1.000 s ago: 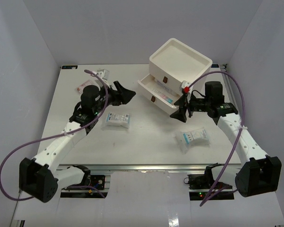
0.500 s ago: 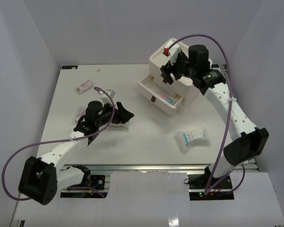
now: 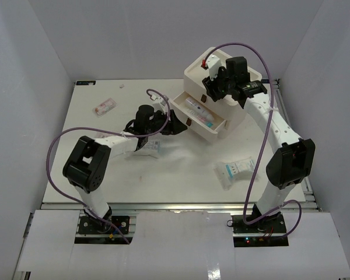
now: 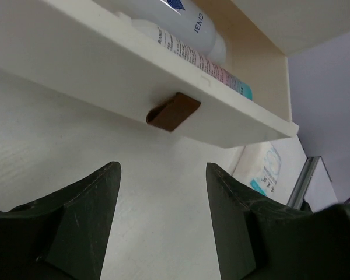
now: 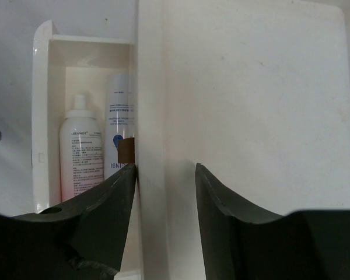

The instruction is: Organize the makeup

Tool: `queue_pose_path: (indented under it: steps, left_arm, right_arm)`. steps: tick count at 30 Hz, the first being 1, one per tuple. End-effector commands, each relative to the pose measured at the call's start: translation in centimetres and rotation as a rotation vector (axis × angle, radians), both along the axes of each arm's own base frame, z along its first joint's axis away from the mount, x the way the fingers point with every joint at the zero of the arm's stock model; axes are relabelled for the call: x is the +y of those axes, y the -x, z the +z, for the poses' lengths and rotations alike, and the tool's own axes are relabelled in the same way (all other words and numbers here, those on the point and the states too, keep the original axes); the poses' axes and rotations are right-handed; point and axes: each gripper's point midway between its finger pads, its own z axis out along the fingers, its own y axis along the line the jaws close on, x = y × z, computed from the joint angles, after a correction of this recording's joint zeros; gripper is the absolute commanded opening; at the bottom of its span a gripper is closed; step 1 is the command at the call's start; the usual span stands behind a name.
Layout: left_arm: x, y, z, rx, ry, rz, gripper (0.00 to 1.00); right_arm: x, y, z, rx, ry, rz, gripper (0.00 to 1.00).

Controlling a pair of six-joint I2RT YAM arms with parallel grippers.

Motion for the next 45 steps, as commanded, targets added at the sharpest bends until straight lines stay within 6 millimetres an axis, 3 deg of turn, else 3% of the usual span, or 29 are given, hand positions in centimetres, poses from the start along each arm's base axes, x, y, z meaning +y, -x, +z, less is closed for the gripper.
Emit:
queue_pose_path:
  steps: [1, 4, 10, 20, 25, 30, 33, 39, 45]
  left_arm:
    - [-2.4, -3.1, 1.7, -0.160, -0.039, -0.007, 0.70]
    - [-4.2, -4.1, 0.6, -0.231, -0.113, -0.049, 0.69]
    - [-6.6, -6.7, 1.1, -0.350, -0.192, -0.038, 0.69]
    - [-10.1, -10.8, 2.9, -0.426, -0.168, 0.033, 0.67]
    - [-11.5, -12.0, 2.9, -0.423, -0.150, 0.034, 0.68]
    - [-11.0, -11.1, 2.8, -0.442, -0.139, 0.030, 0.72]
    - [-9.8, -9.7, 4.3, -0.513, -0.123, 0.037, 0.76]
    - [-8.7, -7.4, 2.5, -0.529, -0.130, -0.011, 0.80]
    - [-9.5, -8.4, 0.2, -0.488, -0.137, -0.010, 0.78]
  right_arm:
    - [-1.0, 0.0, 1.5, -0.008, -0.079, 0.013, 0.42]
    - [-0.6, 0.7, 0.3, 0.046, -0.095, 0.048, 0.30]
    - [0.8, 1.6, -1.2, 0.131, -0.128, 0.114, 0.15]
    - [2.1, 2.9, -3.9, 0.263, -0.158, 0.179, 0.10]
    - [1.9, 3.1, -4.2, 0.274, -0.154, 0.173, 0.11]
    - [1.7, 3.1, -3.8, 0.262, -0.149, 0.164, 0.13]
    - [1.6, 2.9, -3.6, 0.254, -0.149, 0.161, 0.14]
    - [1.7, 2.8, -3.6, 0.257, -0.154, 0.160, 0.15]
    - [1.8, 2.9, -3.7, 0.263, -0.158, 0.164, 0.15]
